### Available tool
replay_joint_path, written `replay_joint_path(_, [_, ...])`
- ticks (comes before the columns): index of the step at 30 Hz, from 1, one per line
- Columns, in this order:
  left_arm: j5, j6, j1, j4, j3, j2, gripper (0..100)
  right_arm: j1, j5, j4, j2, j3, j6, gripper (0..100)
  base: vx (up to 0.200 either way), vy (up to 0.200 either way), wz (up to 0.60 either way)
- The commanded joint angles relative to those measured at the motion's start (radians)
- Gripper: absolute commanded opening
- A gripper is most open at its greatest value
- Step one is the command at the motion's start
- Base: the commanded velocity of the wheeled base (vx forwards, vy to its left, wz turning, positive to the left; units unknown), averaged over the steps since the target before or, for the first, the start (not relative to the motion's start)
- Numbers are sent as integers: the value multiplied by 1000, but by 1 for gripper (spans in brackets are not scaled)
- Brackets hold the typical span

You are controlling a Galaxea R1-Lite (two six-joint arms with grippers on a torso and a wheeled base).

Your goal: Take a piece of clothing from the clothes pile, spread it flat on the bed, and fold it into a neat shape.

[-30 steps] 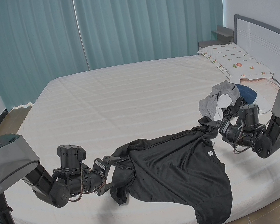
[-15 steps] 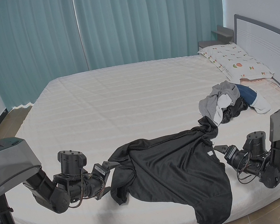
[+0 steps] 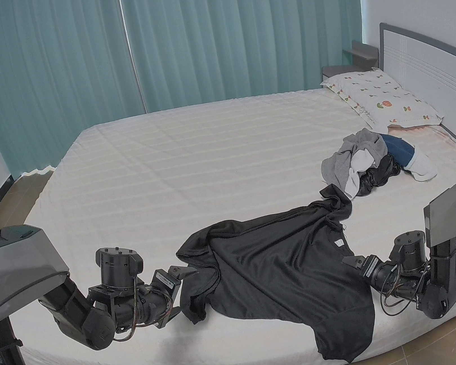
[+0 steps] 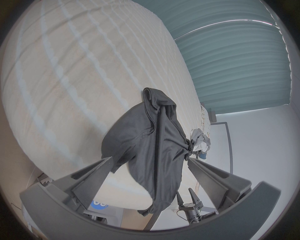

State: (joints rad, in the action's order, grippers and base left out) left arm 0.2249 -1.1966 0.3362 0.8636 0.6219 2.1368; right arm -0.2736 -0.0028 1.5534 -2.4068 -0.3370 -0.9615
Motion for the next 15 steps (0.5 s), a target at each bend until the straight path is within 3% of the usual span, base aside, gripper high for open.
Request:
replay_joint_path(1, [-7, 17, 3, 2, 1, 12, 100, 54, 32, 8, -20, -16, 17, 100, -200, 0, 0])
replay_joint_path(10, [-219, 183, 61, 117, 62, 175, 100, 63, 55, 8, -46, -39, 18, 100, 0, 0, 0])
replay_joint_path(15, [-234, 212, 66, 115, 99, 201, 100, 63, 55, 8, -68, -51, 20, 100, 0, 0, 0])
